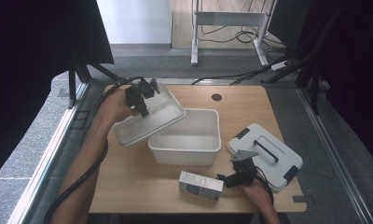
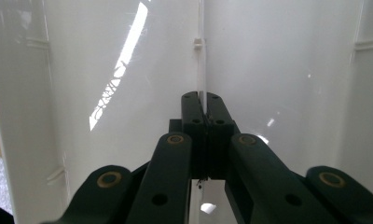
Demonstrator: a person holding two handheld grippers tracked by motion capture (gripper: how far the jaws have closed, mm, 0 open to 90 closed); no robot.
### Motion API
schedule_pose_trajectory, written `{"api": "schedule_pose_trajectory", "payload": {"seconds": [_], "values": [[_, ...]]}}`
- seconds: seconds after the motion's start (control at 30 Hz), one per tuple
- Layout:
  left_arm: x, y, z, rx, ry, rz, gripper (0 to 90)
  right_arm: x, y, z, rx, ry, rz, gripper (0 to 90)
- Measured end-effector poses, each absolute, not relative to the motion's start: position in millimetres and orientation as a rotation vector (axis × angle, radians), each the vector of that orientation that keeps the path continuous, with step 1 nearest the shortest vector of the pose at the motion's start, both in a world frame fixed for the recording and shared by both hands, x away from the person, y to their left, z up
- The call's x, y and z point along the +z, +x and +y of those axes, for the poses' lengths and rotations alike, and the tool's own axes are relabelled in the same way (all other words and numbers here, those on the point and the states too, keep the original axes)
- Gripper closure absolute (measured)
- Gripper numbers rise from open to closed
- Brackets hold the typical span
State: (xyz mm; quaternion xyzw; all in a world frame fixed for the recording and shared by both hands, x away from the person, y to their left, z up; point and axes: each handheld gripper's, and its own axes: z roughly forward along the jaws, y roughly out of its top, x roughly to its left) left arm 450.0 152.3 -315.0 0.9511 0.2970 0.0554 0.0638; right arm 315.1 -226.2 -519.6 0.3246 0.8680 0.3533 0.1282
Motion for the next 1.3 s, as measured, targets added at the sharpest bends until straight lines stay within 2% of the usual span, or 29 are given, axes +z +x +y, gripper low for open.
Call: {"api": "schedule_pose_trajectory", "payload": {"seconds": [0.8,1.3], "values": [[-327,428,251,0.178,2.779,1.173,89.0,-520,315,-226,1.029,0.943,2.523,0.6],[-381,419,278,0.146,2.763,1.203,89.0,-520,315,-226,1.026,0.945,2.522,0.9]]}}
